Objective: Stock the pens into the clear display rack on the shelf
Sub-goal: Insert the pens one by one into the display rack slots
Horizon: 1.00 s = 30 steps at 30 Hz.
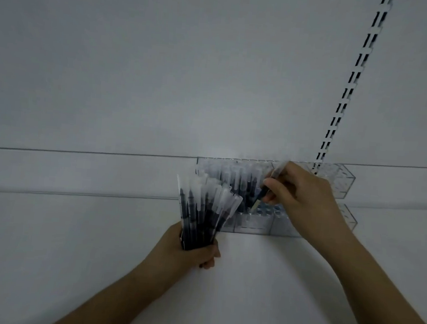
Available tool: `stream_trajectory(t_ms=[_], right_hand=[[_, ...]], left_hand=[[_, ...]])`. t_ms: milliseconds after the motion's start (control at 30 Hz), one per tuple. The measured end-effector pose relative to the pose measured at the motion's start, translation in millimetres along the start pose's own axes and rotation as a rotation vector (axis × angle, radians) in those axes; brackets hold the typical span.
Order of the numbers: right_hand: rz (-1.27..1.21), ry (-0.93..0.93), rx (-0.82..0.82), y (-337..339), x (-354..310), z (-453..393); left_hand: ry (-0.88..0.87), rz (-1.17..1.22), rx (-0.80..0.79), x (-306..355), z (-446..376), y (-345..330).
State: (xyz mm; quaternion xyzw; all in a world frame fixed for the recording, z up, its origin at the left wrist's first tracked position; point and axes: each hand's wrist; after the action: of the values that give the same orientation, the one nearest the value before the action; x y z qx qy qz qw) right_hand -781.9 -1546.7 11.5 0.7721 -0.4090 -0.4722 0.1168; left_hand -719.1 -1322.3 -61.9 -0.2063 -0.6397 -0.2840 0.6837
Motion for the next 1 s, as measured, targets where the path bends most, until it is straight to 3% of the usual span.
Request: stream_trajectory(t_ms=[233, 433, 567, 667, 800, 1000], right_hand=[[0.500, 0.047, -0.282, -25.2, 7.7, -8.6], [0.622, 0.237, -0.028, -27.5, 22.0, 4.8], [0.437, 0.398, 0.150, -25.4, 23.4, 16.0], [0.196, 0.442, 0.053, -35.4, 18.4, 24.3], [0.060, 0.383, -0.056, -52.6, 16.2, 24.4], [-0.209, 0.308, 0.054, -35.8, 11.7, 20.2]], left_hand=[[-0.027, -0.061, 0.002, -1.2, -1.1, -0.5], [-0.022, -0.090, -0.010, 0.0, -1.5, -0.4], [-0.011, -0.090, 0.000, -0.7, -2.3, 0.8], [-0.009, -0.038, 0.007, -0.5, -2.9, 0.5], [0.001, -0.089, 0.044, 1.1, -2.4, -1.8], [0.008, -0.166, 0.050, 4.4, -0.5, -5.9]])
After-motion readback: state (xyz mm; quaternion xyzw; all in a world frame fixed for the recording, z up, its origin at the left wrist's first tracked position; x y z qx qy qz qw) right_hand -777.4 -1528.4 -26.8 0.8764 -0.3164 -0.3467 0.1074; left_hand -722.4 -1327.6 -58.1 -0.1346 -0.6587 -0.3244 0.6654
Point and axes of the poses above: each hand's wrist, its own z-axis away from the middle knuckle, its own y-axis out of the back of the hand, x = y × z, and after that the axes turned 9 degrees about y, right-handed
